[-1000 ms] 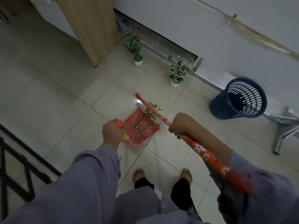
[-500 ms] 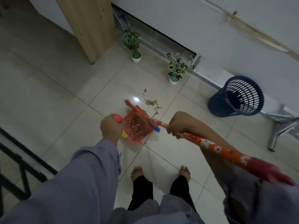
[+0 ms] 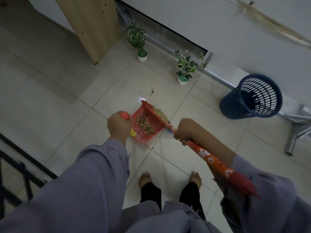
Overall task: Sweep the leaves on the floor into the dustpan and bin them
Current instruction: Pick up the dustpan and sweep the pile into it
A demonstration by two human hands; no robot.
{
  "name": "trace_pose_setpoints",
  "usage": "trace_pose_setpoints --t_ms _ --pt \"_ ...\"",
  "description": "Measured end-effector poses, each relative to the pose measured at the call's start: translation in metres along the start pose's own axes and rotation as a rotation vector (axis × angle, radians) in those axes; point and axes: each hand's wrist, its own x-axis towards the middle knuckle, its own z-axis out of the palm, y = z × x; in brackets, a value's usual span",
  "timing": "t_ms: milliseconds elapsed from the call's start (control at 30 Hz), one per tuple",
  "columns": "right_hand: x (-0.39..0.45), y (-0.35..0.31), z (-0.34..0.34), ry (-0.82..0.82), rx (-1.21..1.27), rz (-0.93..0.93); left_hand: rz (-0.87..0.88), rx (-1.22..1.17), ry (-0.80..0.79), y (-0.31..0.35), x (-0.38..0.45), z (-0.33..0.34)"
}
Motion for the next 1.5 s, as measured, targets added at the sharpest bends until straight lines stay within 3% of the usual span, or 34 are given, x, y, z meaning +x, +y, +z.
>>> trace_pose_setpoints --t_ms 267,467,667,867,1000,1300,1400,1500 --pt "0.003 0.005 -0.061 0.044 0.078 0.033 -0.028 -0.032 -0.002 0.012 0.011 0.001" --pt "0.018 -0.006 -0.046 0.113 0.035 0.007 -0.003 -0.001 0.004 0.011 0.017 0.008" --pt "0.012 -0.003 -0.017 -0.032 0.072 0.004 -0.018 -0.016 0.005 0.013 0.015 0.008" --pt "-0.007 -0.006 -0.067 -0.031 0.108 0.020 -0.021 -0.042 0.023 0.031 0.012 -0.016" --pt "-0.006 -0.011 -0.094 0.072 0.154 0.020 -0.016 -0.042 0.081 0.041 0.017 -0.032" --pt "0.054 -0.025 -0.100 0.212 -0.005 -0.079 -0.002 0.014 0.080 0.044 0.049 -0.012" --pt "0.068 -0.027 -0.086 0.191 -0.077 -0.120 -0.028 0.026 0.075 0.040 0.058 -0.003" --pt "0.072 -0.029 -0.073 0.068 -0.084 -0.142 -0.020 0.027 0.077 0.036 0.062 0.000"
